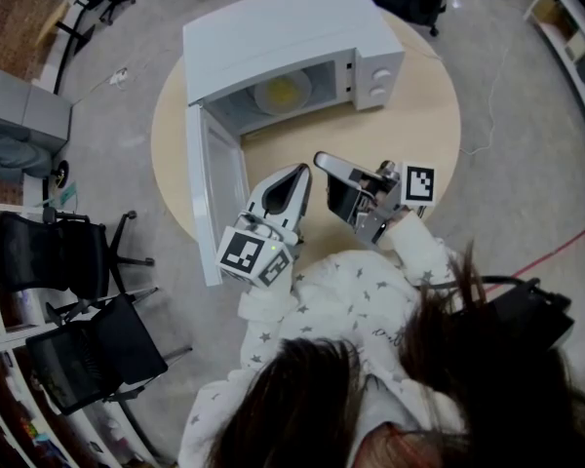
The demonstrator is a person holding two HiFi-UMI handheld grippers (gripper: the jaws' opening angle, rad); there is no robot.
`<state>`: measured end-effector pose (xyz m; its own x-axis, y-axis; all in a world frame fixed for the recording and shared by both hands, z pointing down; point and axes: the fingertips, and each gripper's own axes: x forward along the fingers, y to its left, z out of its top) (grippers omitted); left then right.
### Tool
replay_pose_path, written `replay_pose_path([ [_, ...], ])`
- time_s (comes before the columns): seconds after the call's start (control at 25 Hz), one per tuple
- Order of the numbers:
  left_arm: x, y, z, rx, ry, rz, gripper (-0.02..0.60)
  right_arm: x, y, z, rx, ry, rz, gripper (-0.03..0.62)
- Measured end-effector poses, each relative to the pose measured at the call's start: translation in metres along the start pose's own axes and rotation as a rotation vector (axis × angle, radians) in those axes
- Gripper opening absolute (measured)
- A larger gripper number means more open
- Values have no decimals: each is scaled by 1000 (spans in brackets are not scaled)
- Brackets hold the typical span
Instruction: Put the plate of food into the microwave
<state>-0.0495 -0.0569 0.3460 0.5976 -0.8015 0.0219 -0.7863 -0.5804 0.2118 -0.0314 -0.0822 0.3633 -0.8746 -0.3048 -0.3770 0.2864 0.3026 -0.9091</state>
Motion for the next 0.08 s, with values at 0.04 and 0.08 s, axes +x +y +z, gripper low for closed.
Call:
replay_pose_path([
  [0.04,0,0,0,0,1,0,-3,0,0,0,2,-2,1,6],
  [0.08,1,0,0,0,1,-1,-3,0,1,0,4,-4,3,6],
])
